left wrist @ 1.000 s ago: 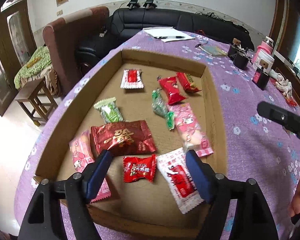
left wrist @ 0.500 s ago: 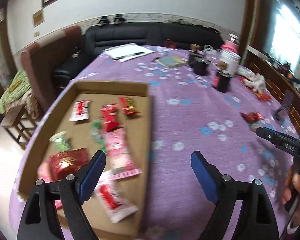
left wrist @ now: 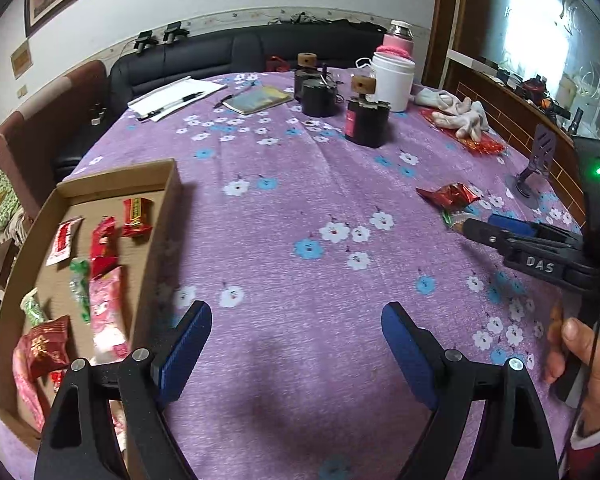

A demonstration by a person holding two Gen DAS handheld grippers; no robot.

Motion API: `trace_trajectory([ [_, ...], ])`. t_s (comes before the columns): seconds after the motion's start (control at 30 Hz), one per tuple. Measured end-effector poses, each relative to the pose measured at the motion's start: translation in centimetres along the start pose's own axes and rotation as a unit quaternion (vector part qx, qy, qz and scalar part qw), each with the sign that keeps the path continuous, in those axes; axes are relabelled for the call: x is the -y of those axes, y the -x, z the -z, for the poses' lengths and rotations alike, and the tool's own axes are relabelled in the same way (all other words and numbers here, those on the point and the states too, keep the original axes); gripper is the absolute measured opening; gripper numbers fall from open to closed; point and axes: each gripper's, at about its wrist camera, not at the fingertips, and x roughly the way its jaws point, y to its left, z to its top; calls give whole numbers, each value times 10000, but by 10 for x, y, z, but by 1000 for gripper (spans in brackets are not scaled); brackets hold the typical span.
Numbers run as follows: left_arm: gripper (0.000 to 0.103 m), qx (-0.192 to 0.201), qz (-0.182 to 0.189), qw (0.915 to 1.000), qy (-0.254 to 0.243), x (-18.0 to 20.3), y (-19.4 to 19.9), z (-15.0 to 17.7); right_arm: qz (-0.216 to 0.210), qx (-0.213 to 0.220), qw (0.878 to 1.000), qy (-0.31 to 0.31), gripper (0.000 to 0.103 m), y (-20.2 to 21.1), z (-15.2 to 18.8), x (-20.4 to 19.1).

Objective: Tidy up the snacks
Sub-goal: 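Move both grippers away from the tray toward the remaining snacks on the cloth, then grasp the red foil bag with the left gripper while the right grasps the clear green-trimmed packet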

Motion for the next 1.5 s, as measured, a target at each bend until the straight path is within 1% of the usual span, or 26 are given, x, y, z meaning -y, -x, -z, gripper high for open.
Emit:
trace_trajectory([
  [0.1, 90, -25, 51, 10000, 22, 1, -2, -1, 8, -31, 10000, 88, 64, -8, -4, 0],
  [0.3, 90, -77, 114, 9999, 100, 1, -10, -6, -29, -106, 9997, 221, 64, -21, -12, -2],
  [0.33, 90, -89, 124, 9998, 98, 2, -11, -7, -34, -139, 9996, 252, 60, -23, -11, -3],
  [0.47, 90, -100, 155, 9998, 58, 6, -16, -11, -11, -159, 9994, 307, 57, -25, -8, -6],
  [0.53, 90, -116, 195, 9997, -15, 12, -19, -14, -23, -156, 9994, 295, 54, -23, -7, -6],
  [0.73, 90, -99, 221, 9992, -331, 34, -27, -27, -164, -179, 9994, 231, 51, -18, -4, -2],
  [0.8, 90, -74, 268, 9988, -401, 37, -28, -30, -255, -185, 9993, 177, 40, -16, -3, -1],
  [0.97, 90, -62, 269, 9981, -553, 47, -34, -38, -335, -96, 9994, 78, 40, -4, -1, 5],
  [1.07, 89, -75, 375, 9974, -611, 54, -39, -45, -391, -15, 9992, -41, 39, 5, -1, 11],
  [1.13, 89, -85, 474, 9959, -770, 64, -44, -51, -452, 92, 9988, -178, 39, 17, 1, 19],
  [1.23, 89, -23, 557, 9913, -1194, 88, -51, -60, -418, 292, 9981, -346, 40, 42, 6, 35],
  [1.4, 89, -46, 767, 9790, -1891, 131, -73, -72, -439, 502, 9946, -800, 40, 74, 18, 70],
  [1.5, 89, -140, 736, 9727, -2195, 151, -91, -76, -401, 539, 9933, -942, 40, 83, 23, 82],
])
